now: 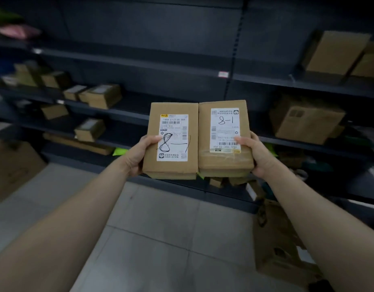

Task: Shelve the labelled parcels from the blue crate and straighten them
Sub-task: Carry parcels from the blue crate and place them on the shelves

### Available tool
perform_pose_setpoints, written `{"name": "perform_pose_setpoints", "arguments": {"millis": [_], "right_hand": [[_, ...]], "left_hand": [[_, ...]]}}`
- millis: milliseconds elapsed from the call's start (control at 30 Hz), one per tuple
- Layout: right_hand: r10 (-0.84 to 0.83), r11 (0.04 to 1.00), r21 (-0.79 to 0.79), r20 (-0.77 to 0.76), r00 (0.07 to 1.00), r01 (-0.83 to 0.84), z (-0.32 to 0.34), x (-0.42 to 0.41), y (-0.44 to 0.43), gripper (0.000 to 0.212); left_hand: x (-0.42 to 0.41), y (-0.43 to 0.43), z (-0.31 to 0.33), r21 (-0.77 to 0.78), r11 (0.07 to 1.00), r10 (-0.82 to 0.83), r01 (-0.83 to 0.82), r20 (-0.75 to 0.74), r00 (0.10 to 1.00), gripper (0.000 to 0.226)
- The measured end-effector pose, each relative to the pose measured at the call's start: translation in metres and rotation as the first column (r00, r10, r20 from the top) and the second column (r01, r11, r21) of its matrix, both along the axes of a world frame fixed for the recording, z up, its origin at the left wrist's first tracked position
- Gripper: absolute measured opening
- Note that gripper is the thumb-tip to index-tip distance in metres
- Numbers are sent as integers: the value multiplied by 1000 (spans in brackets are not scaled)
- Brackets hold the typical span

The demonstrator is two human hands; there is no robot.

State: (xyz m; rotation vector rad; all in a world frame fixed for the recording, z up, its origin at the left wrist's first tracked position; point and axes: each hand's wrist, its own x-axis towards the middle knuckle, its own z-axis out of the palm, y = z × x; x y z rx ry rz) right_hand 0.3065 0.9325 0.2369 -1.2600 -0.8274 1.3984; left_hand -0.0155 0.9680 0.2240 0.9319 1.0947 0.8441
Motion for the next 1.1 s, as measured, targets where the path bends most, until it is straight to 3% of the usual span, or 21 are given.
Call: {"name": "perform_pose_setpoints", "arguments": {"millis": [133,267,500,1100], "right_hand": [[62,997,-51,-1,998,-62,-19,-72,57,80],[105,990,-90,-17,994,-106,-40,-149,113,87],[164,971,-176,-15,986,-164,-86,-259,198,80],[360,867,-377,23,933,-325,-163,-389,419,79]], "left_hand": [[-76,33,-18,-47,995,88,-89,-26,996,62],[-156,72,-38,-59,990,123,-128,-86,989,78],[-280,138,-73,-133,968,191,-211,-149,970,76],[-409,311,-159,-268,900,292,-343,-213,932,87]]}}
